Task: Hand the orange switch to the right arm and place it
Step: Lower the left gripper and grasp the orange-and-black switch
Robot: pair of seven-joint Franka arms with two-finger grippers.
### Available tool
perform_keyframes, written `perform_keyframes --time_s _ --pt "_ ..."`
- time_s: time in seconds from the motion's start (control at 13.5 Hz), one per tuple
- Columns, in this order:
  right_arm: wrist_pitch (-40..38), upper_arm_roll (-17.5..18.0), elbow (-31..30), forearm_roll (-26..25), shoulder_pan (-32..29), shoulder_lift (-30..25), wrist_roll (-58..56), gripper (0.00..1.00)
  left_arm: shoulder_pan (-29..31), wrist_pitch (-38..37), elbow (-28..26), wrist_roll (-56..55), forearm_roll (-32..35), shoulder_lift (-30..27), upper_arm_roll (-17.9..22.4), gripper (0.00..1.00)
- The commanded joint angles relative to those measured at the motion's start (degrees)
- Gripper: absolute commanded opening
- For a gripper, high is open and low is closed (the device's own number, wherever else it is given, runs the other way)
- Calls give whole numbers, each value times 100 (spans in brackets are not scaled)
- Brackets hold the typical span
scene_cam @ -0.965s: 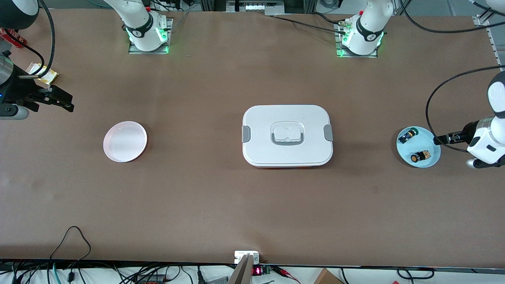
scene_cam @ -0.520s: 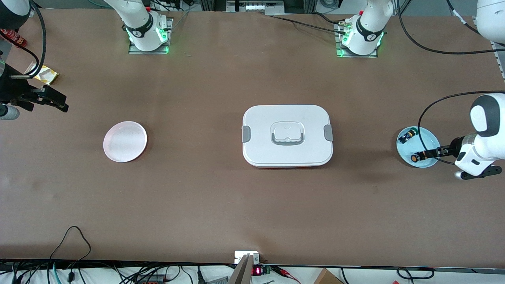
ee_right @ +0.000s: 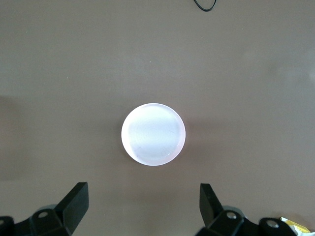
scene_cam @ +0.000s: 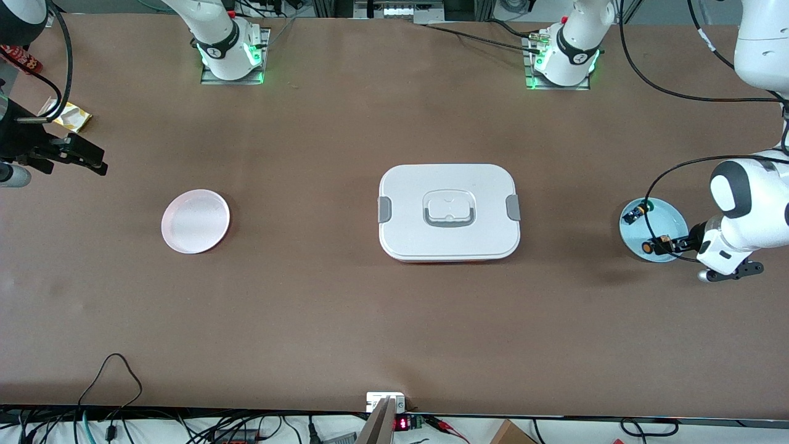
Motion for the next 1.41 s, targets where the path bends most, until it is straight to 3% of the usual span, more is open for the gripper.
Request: perform_keyframes --time_s 0.0,0.89,1.04,1.11,1.34 --pt "-123 -12 132 87 -17 31 -57 100 43 106 -193 165 -348 -65 -72 97" --pt "-123 -12 132 87 -17 31 -57 100 140 352 -220 340 -437 278 -72 97" --pt "-123 -12 132 87 -17 40 -66 100 140 343 -211 332 -437 278 -72 52" --pt "-123 -12 132 87 -17 31 -74 100 140 326 -185 332 -437 278 -72 43" --pt "-115 -4 132 87 0 40 -66 100 131 20 -132 306 -437 199 -98 37"
